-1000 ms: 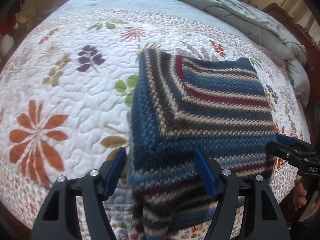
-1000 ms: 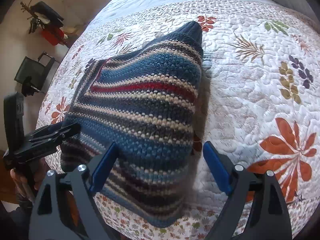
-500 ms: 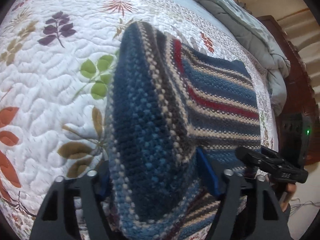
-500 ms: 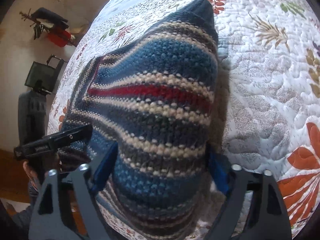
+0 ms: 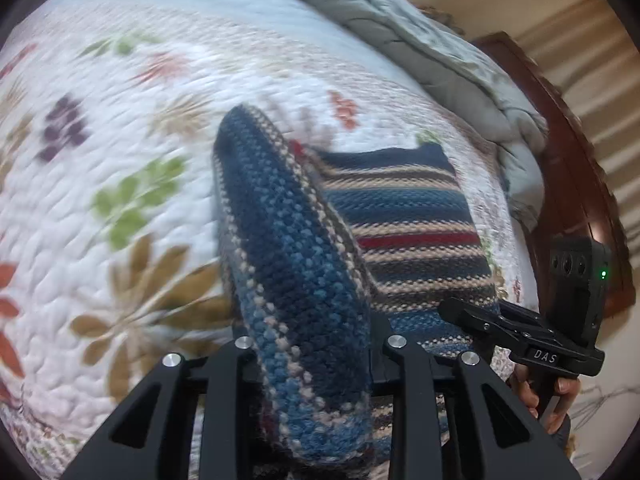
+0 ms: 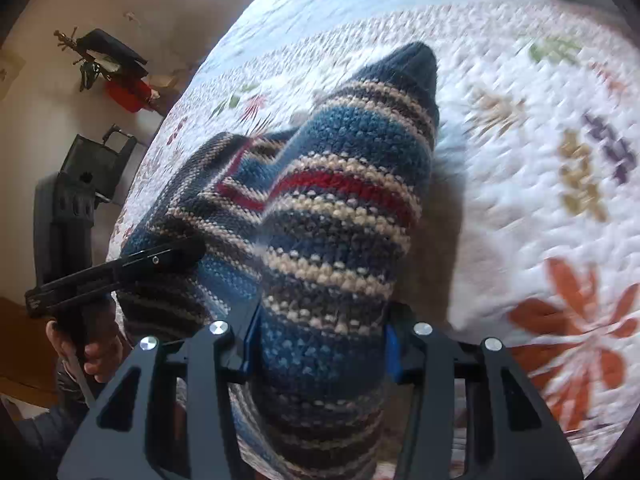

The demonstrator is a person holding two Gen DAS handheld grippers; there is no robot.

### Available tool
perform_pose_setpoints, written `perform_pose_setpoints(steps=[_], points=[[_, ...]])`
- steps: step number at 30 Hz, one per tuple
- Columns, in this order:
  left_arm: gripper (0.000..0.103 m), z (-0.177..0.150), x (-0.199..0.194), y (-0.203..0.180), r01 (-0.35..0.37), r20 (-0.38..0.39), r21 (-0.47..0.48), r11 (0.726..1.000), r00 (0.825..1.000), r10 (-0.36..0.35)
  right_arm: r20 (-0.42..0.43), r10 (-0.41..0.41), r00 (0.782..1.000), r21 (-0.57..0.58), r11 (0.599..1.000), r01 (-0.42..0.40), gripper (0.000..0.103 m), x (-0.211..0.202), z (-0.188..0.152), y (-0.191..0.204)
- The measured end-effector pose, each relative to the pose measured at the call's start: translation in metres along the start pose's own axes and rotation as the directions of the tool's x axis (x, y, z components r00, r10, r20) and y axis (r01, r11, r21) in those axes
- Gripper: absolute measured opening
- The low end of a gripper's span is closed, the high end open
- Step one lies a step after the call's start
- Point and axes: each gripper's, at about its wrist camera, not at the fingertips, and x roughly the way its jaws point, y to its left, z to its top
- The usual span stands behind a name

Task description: Fold small clothes

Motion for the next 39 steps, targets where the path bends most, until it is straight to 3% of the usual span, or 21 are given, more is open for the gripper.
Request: perform_pose_setpoints(steps=[5,8,15,23,24,26,29,35,39], points=[[0.027,0.013,0.02,-0.043,0.053,0.009,0.036,0.998,0.999,-0.053,0.056,-0.05,0.997,0.012,0.999,0.05,0.046,-0.04,0.014,-0.034],[0.027,0.019,0.035,-0.063,0.041,0.006,0.069,0.997,0.999,-0.042,0.04,-0.051,0.998,0.054,0.997,0.049,0.046,-0.045,0.016,-0.062],[0.032,-0.003,0.073,-0.047,0.0,-0.076,0.002,1.0,0.997,0.0,-0.009,0.003,1.0,0.145,0.989,-0.001,0.049,-0.022,0.0,-0.115],[0.038,-0.012,0.074,-0.035,-0.01,-0.076,0.002,1.0,0.997,0.01,-0.002,-0.034,0.999,0.1,0.994,0.035,0.057,-0.015,-0.008,-0.112],[0.04,-0.011,0.071,-0.038,-0.022,-0.077,0.006,1.0,0.997,0.023,-0.003,-0.051,0.999,0.086,0.995,0.051,0.061,-0.016,-0.008,-0.108],[0.054,-0.012,0.062,-0.046,-0.068,-0.055,0.016,0.998,0.996,0.069,0.009,-0.077,0.997,0.073,0.994,0.076,0.064,-0.018,-0.008,-0.1],[0.061,-0.016,0.047,-0.048,-0.125,-0.019,0.05,0.991,0.992,0.126,0.037,-0.108,0.993,0.063,0.992,0.106,0.069,-0.03,-0.014,-0.094],[0.067,-0.028,0.025,-0.04,-0.198,0.017,0.036,0.98,0.98,0.197,0.077,-0.198,0.977,0.044,0.98,0.195,0.072,-0.061,-0.038,-0.083],[0.072,-0.043,0.011,-0.036,-0.274,0.064,0.047,0.961,0.96,0.271,0.085,-0.253,0.964,0.022,0.967,0.252,0.077,-0.073,-0.06,-0.07]])
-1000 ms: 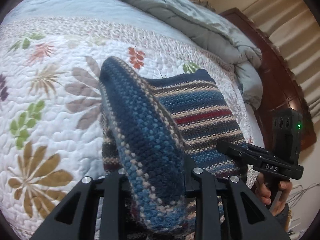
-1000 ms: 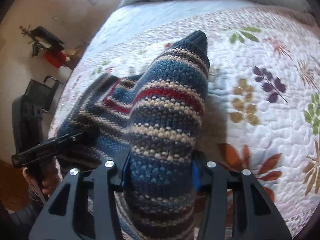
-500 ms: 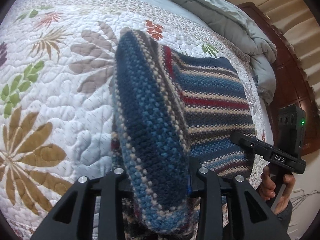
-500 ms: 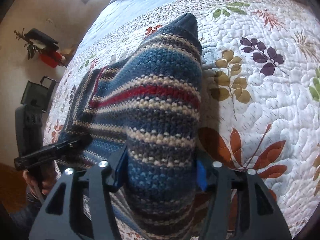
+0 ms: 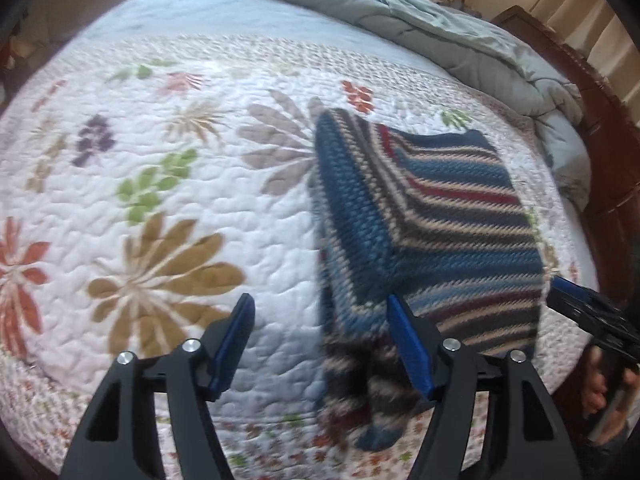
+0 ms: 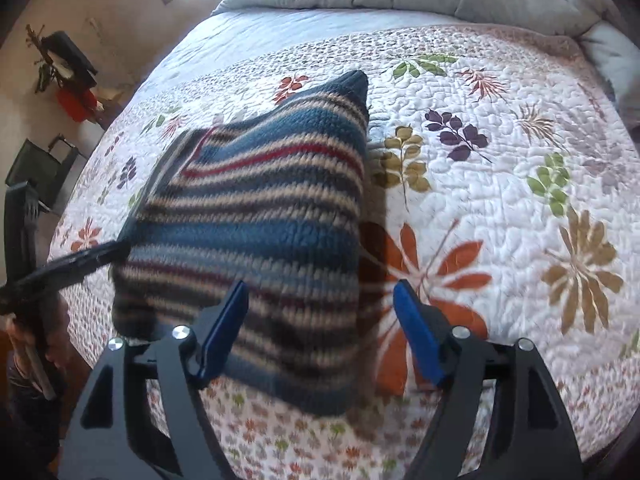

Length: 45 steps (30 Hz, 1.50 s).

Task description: Fold small clothes

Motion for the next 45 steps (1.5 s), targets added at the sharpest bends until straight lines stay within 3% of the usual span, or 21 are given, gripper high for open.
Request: perform_pose_setpoints(steps=[10,12,14,16,18,20,27,34,45], points=[[0.072,-0.014,0.016,0.005,-0.096,-0.041,-0.008,0.995,0.995,0.095,-0.142,-0.012,0.99,0.077,0.997,0.024,0.074,0.049,-0.026,-0.006],[0.072,-0.015,0.005,0.003,-0.105,-0.011,-0.024,0.994,0.994,0.105,-0.114,-0.02,0.993,0.09,0.996,0.03,0.073,0.034,-0.026,-0.006],[0.071,-0.018,-0.012,-0.002,-0.147,0.029,-0.017,0.989,0.989,0.147,-0.056,-0.078,0.995,0.056,0.995,0.081,0.074,0.01,-0.026,0.003],[0.072,-0.023,-0.026,-0.012,-0.205,0.056,0.006,0.979,0.977,0.204,-0.02,-0.131,0.991,0.037,0.991,0.131,0.089,-0.008,-0.027,0.013],[0.076,-0.03,-0.041,-0.022,-0.228,0.061,0.018,0.974,0.972,0.226,0.02,-0.162,0.987,0.024,0.987,0.162,0.092,-0.026,-0.031,0.024],[0.077,-0.036,-0.055,-0.027,-0.226,0.08,0.013,0.974,0.971,0.224,0.044,-0.16,0.986,0.021,0.987,0.16,0.092,-0.04,-0.036,0.035],[0.085,-0.056,-0.1,-0.05,-0.292,0.166,0.042,0.955,0.945,0.282,0.08,-0.158,0.984,0.044,0.987,0.155,0.092,-0.069,-0.059,0.056],[0.086,-0.072,-0.118,-0.059,-0.274,0.172,0.037,0.961,0.949,0.264,0.092,-0.147,0.985,0.071,0.987,0.141,0.093,-0.079,-0.072,0.066],[0.086,-0.087,-0.109,-0.07,-0.288,0.133,0.069,0.955,0.952,0.277,0.075,-0.144,0.987,0.075,0.988,0.138,0.093,-0.075,-0.081,0.072]])
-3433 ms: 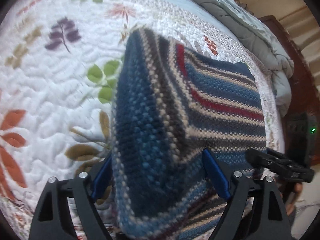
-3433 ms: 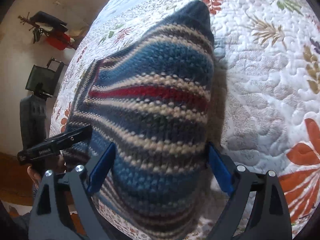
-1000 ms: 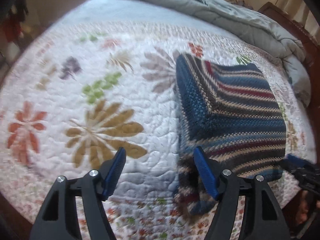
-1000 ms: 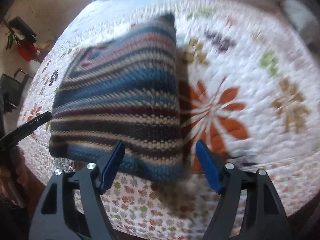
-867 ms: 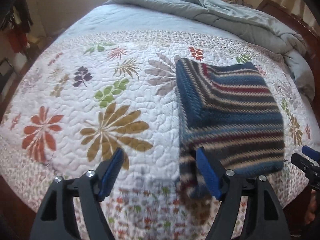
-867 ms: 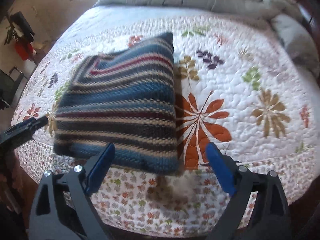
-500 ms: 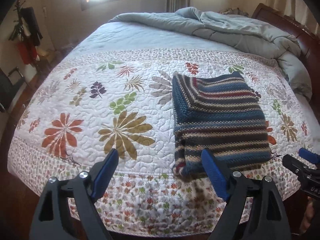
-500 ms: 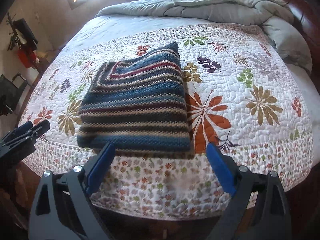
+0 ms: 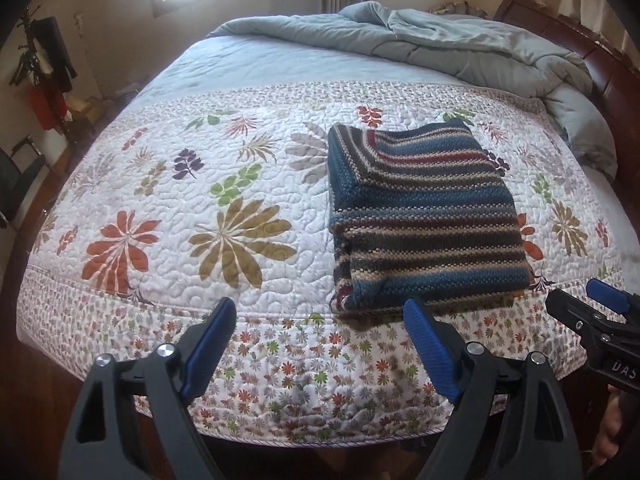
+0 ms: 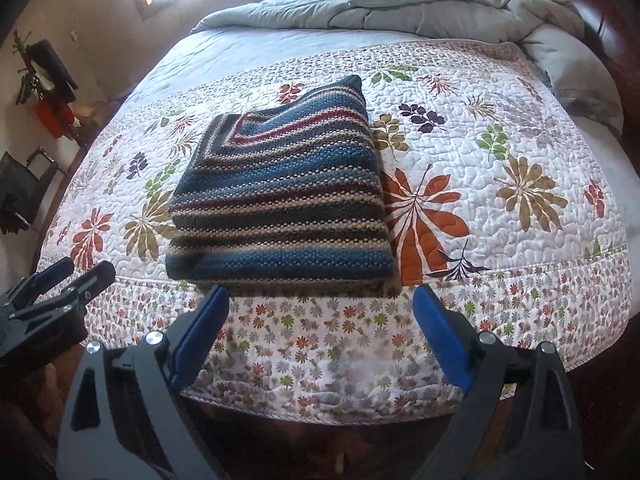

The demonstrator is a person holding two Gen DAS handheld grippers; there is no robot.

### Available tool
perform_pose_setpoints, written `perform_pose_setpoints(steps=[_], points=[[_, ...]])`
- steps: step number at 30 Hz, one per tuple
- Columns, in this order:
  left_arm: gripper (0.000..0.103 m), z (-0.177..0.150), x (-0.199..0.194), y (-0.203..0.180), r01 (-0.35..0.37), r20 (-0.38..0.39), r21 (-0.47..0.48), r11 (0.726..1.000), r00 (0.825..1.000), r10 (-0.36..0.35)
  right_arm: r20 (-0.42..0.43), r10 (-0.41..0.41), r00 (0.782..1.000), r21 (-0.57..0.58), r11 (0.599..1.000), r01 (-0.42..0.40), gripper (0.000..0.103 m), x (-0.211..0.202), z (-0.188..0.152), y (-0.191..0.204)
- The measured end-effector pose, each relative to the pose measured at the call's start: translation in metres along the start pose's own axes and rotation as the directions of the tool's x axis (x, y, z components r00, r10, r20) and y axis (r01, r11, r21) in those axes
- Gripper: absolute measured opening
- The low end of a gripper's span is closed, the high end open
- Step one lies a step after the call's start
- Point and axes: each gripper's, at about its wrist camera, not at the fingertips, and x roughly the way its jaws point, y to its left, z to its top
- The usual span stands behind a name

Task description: Fold small clothes

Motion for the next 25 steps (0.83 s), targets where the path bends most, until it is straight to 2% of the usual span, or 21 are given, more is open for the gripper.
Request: perform_pose_setpoints(steps=[25], points=[[0.087,-0.005,0.013,-0.007,0.012,-0.055,0.013,1.0,0.998,-0.011,-0.004,-0.011,1.0,-0.017,1.0,0.011,0.093,0.003,0.001,0.005]])
